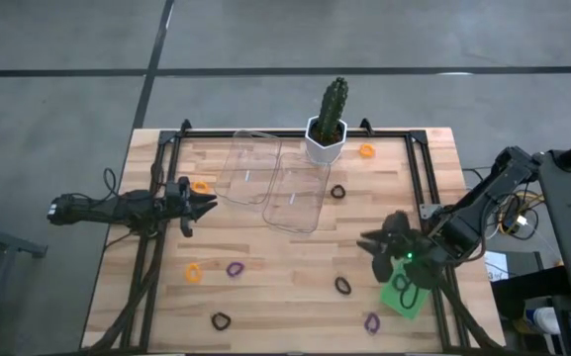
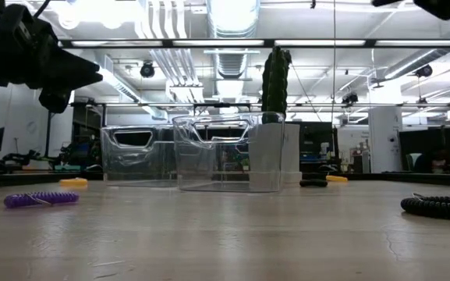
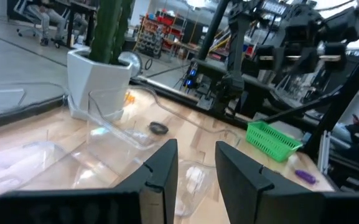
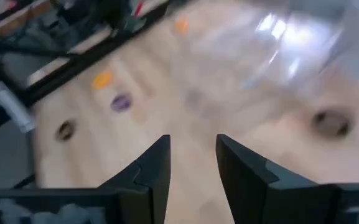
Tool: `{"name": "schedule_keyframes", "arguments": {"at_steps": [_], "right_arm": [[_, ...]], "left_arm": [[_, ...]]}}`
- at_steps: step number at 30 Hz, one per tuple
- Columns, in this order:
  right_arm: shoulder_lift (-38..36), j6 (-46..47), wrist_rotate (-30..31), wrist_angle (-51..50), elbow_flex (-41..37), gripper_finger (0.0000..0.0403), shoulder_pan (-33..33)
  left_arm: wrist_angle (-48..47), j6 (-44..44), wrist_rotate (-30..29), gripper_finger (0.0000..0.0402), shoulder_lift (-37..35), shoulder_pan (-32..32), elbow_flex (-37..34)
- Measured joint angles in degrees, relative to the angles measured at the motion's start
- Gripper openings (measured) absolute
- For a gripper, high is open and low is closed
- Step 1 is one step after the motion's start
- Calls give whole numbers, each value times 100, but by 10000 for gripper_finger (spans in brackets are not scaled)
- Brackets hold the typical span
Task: Sort items
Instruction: Put the left purple keychain into the green bin
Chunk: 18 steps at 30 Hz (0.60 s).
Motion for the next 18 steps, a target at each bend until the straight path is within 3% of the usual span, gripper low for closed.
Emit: {"name": "schedule_keyframes", "arguments": {"at_steps": [5, 13, 18], "right_arm": [[-409, -378, 858, -498, -127, 110, -115], [-1633, -404, 918, -833, -931, 107, -166], [-2392, -350, 904, -483, -1655, 107, -166]], "left_arm": [[25, -193, 4, 101, 11, 0, 1], [43, -253, 15, 101, 11, 0, 1], [143, -293, 17, 101, 11, -1, 1]]}}
